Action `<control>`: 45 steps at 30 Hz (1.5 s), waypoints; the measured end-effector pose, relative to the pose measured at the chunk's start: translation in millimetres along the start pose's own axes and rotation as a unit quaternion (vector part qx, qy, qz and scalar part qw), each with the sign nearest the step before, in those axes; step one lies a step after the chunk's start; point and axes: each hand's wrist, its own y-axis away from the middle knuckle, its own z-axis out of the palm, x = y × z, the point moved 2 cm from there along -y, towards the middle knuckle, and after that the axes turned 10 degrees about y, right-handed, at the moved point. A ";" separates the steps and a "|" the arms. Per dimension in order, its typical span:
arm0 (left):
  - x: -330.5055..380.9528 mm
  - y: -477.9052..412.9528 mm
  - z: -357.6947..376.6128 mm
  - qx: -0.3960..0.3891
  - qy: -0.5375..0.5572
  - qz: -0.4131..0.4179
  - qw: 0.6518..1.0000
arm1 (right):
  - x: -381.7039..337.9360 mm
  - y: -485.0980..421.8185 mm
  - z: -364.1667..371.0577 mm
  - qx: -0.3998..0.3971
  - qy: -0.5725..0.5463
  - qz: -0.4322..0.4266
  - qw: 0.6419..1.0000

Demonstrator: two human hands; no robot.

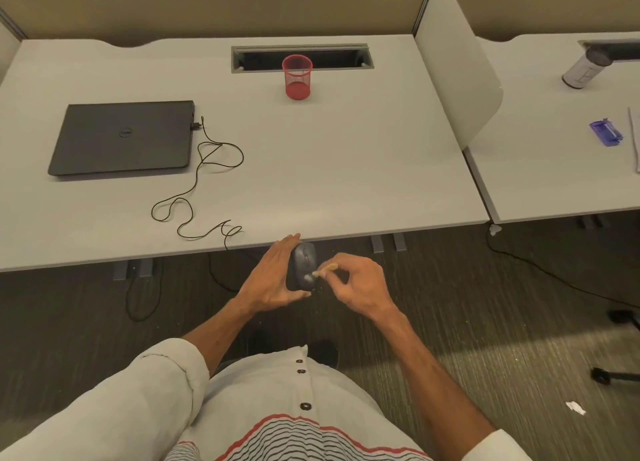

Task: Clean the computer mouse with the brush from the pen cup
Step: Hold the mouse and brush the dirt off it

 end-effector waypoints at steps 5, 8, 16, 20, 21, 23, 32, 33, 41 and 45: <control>1.4 -1.9 -1.6 -0.005 -0.026 0.011 1.000 | 7.9 -17.8 6.8 0.086 -0.268 0.305 0.910; 3.0 -2.0 -1.8 -0.007 -0.032 0.020 0.999 | 5.6 -21.8 14.6 0.089 -0.351 0.383 0.850; 5.1 -2.4 -0.5 -0.003 -0.031 0.021 0.999 | 20.4 -13.6 20.2 0.090 -0.299 0.457 0.833; 3.9 -3.1 0.6 -0.010 -0.034 0.017 0.999 | 21.1 -17.3 17.4 0.101 -0.351 0.438 0.821; 3.9 -3.1 1.1 -0.010 -0.032 0.017 0.999 | 19.4 -18.9 17.5 0.098 -0.366 0.429 0.820; 4.6 -3.5 2.1 -0.006 -0.029 0.018 0.999 | 16.4 -20.8 19.5 0.090 -0.375 0.421 0.821; 5.2 -7.9 -1.0 0.019 -0.007 -0.004 1.000 | 31.0 -3.8 25.1 0.096 -0.351 0.484 0.796; 5.0 -8.0 -1.6 0.018 -0.005 -0.005 1.000 | 30.8 -4.1 24.9 0.100 -0.366 0.476 0.794; 10.3 -12.5 -1.0 0.018 -0.002 -0.004 1.000 | 13.7 -14.4 32.1 0.061 -0.419 0.435 0.795; 10.2 -14.8 -4.4 0.015 -0.002 -0.015 1.000 | 24.3 -6.6 34.0 0.085 -0.365 0.485 0.790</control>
